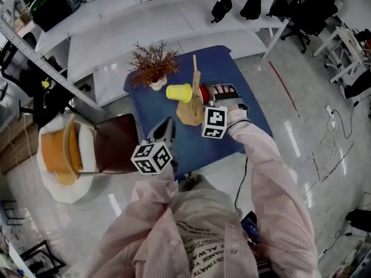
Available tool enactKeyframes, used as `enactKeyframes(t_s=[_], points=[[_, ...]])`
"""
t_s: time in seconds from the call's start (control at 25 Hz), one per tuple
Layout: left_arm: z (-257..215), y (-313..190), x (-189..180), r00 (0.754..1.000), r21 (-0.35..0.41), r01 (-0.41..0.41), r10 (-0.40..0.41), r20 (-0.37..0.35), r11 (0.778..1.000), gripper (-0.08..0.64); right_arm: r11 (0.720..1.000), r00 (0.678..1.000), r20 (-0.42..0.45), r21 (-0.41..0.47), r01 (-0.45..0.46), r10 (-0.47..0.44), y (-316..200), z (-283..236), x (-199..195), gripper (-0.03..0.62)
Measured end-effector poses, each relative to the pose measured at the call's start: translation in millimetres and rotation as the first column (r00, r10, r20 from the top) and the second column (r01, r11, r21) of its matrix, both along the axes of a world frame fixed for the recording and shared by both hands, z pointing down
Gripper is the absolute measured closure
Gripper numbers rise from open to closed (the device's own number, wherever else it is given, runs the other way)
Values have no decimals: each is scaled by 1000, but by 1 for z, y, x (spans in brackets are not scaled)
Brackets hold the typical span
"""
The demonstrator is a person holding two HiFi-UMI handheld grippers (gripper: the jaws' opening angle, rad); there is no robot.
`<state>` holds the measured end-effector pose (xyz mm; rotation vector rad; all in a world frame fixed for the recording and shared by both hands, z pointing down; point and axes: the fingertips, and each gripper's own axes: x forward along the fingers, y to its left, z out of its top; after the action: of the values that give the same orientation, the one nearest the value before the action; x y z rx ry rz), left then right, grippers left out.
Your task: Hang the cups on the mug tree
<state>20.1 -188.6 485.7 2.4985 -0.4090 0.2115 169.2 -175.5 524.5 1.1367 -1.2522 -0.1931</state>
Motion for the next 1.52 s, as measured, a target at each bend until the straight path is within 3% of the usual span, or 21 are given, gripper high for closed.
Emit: enactKeyframes(t_s=[0.24,0.72,1.04,1.32,1.52], points=[[1,0,-2,1000,-4,3,-3,-1,1000,561,1000,1000,0,1,-4,4,0,0,0,293],[0,8,0,1000,-11,-23,23,-4,1000,561,999,995,99,38,-32,28,8,1,-7,255],[3,17,3,999,-14,-54,54,-1,998,561,987,988,148,144,-71,49,16,-17,-9,250],[1,29,8,995,-9,-104,104,-6,994,561,952,964,252,263,-155,87,30,-37,-18,252],[2,40,11,989,-8,-146,146,-9,989,561,895,920,364,348,-280,146,54,-48,-20,252]])
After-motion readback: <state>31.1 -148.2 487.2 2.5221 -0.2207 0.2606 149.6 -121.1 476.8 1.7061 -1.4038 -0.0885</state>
